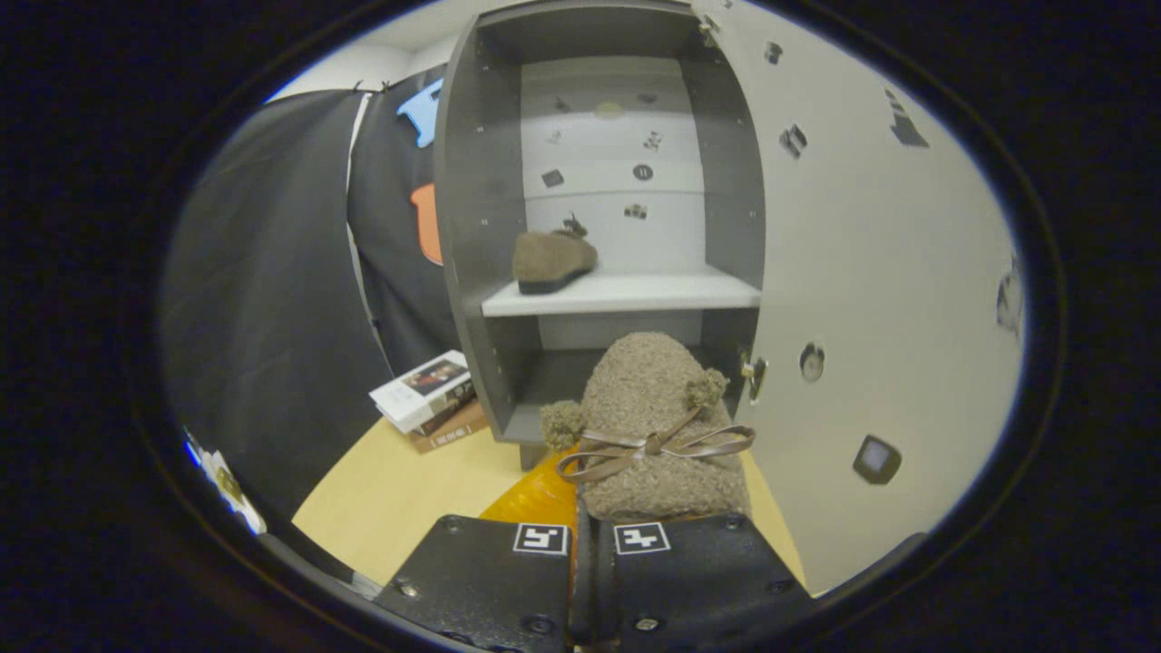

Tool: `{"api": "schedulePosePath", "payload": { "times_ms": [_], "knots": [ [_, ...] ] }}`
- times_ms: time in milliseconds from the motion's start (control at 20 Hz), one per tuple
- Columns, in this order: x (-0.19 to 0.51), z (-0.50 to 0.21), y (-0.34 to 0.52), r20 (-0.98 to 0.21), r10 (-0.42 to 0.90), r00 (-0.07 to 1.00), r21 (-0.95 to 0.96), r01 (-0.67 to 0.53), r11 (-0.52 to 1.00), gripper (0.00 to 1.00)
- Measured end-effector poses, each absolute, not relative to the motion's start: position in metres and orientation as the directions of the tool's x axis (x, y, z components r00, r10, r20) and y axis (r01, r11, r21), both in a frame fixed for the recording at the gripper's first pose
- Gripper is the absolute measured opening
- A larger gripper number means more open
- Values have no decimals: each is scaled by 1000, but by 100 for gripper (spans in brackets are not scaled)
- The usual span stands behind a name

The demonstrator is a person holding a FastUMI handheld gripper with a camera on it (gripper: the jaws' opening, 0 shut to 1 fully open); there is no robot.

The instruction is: Open the shoe cabinet door, grab the shoes and put them into the shoe cabinet, then close the shoe cabinet door.

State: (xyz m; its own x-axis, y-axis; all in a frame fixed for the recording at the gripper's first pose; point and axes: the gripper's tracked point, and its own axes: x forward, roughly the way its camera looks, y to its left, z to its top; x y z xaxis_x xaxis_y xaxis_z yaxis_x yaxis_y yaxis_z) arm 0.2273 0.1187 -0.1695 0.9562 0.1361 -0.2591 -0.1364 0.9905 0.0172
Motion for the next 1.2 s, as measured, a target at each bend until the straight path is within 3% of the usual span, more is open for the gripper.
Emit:
{"api": "schedulePosePath", "payload": {
  "times_ms": [550, 1200],
  "knots": [
    [307, -19, 112, -61, 124, 990, -29, -126, 992, 6],
    [472, -11, 104, -116, 68, 991, -47, -74, 996, 6]
  ]
}}
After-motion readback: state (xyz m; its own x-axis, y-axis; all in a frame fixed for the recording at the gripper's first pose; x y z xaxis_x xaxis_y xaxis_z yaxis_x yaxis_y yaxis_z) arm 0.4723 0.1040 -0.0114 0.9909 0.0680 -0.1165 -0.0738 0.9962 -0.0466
